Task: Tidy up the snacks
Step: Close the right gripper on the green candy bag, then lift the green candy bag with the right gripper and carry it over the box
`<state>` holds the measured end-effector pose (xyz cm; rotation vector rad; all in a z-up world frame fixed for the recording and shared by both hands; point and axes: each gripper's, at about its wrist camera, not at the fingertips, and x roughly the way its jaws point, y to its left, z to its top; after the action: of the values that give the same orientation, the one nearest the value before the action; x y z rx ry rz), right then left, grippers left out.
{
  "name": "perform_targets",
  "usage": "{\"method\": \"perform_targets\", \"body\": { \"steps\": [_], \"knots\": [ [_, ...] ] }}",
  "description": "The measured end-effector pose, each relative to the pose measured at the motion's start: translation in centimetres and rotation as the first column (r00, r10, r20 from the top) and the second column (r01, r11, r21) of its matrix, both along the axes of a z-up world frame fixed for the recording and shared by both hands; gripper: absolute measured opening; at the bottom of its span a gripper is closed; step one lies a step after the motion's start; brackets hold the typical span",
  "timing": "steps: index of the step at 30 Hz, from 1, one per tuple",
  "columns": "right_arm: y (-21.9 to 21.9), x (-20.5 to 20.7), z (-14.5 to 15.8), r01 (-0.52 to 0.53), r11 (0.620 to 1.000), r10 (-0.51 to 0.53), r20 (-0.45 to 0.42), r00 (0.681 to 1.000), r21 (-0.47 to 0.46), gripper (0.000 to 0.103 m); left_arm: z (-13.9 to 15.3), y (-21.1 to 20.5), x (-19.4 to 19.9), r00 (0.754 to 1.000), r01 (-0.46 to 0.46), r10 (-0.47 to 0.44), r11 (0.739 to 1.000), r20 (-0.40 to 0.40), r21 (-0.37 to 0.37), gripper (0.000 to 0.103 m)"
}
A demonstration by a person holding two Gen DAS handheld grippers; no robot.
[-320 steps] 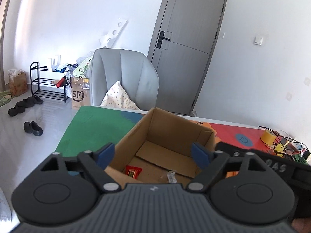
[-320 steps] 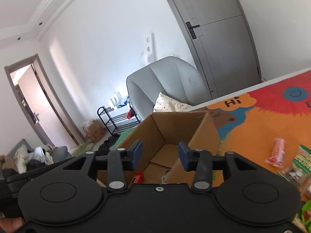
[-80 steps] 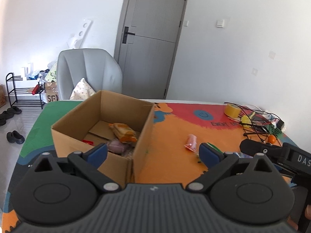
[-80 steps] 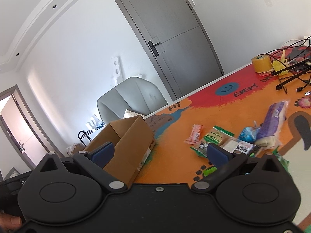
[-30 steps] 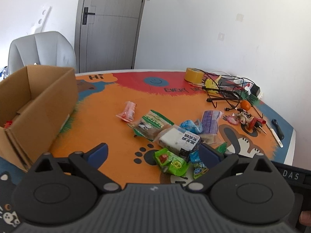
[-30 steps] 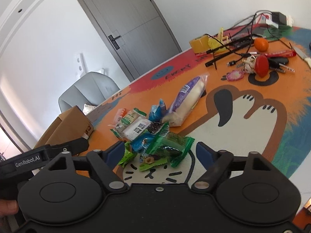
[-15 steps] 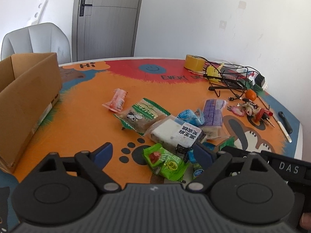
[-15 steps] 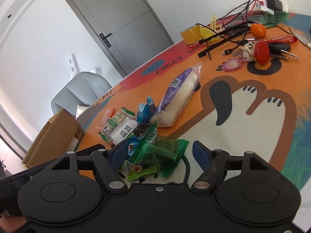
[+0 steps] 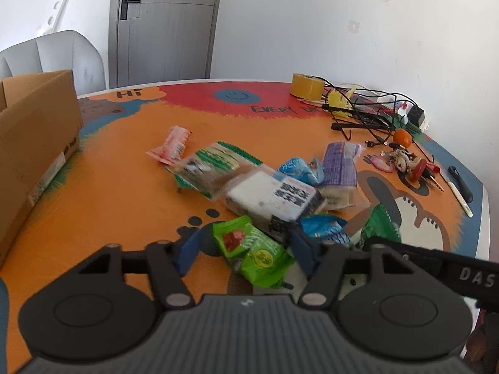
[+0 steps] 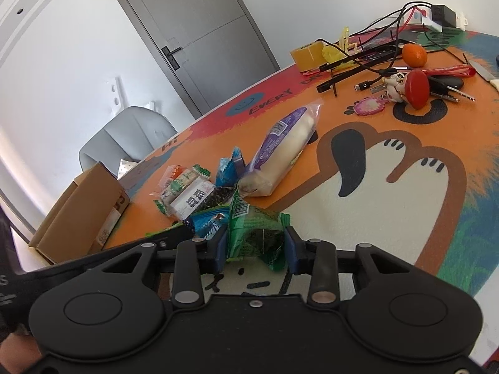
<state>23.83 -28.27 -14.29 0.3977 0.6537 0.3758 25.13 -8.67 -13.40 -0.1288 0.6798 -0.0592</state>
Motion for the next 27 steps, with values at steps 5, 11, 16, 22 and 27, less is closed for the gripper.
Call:
{"method": "perform_targets", "body": {
  "steps": [5, 11, 16, 22, 27],
  "knots": [
    [0.0, -0.4, 0.6, -0.004, 1.0, 0.004, 0.016, 1.0, 0.002, 0.037, -0.3, 0.2, -0.1, 1.0, -0.008, 0.008, 1.0, 0.004, -0.02, 0.031],
    [0.2, -0.6, 1.0, -0.002, 1.0, 0.001, 0.029, 1.0, 0.009, 0.037, 0.1, 0.8, -0.9, 1.0, -0.004, 0.005, 1.0, 0.008, -0.031, 0.029],
    [1.0, -0.8, 1.8, -0.021, 1.0, 0.021, 0.053, 0.998, 0.004, 0.037, 1.2, 1.8, -1.6, 0.999, -0.017, 0.019, 0.999, 0.028, -0.049, 0.029],
    [2.6, -1.1, 2.7, -0.049, 0.999, 0.049, 0.073, 0.996, -0.002, 0.037, 3.1, 3.1, -2.8, 0.998, -0.034, 0.037, 0.998, 0.05, -0.049, 0.029],
    [4.6, -1.5, 3.4, -0.081, 0.997, 0.082, 0.084, 0.993, -0.02, 0.037, 4.6, 4.5, -4.0, 0.997, -0.048, 0.051, 0.998, 0.063, -0.046, 0.029]
  ]
}}
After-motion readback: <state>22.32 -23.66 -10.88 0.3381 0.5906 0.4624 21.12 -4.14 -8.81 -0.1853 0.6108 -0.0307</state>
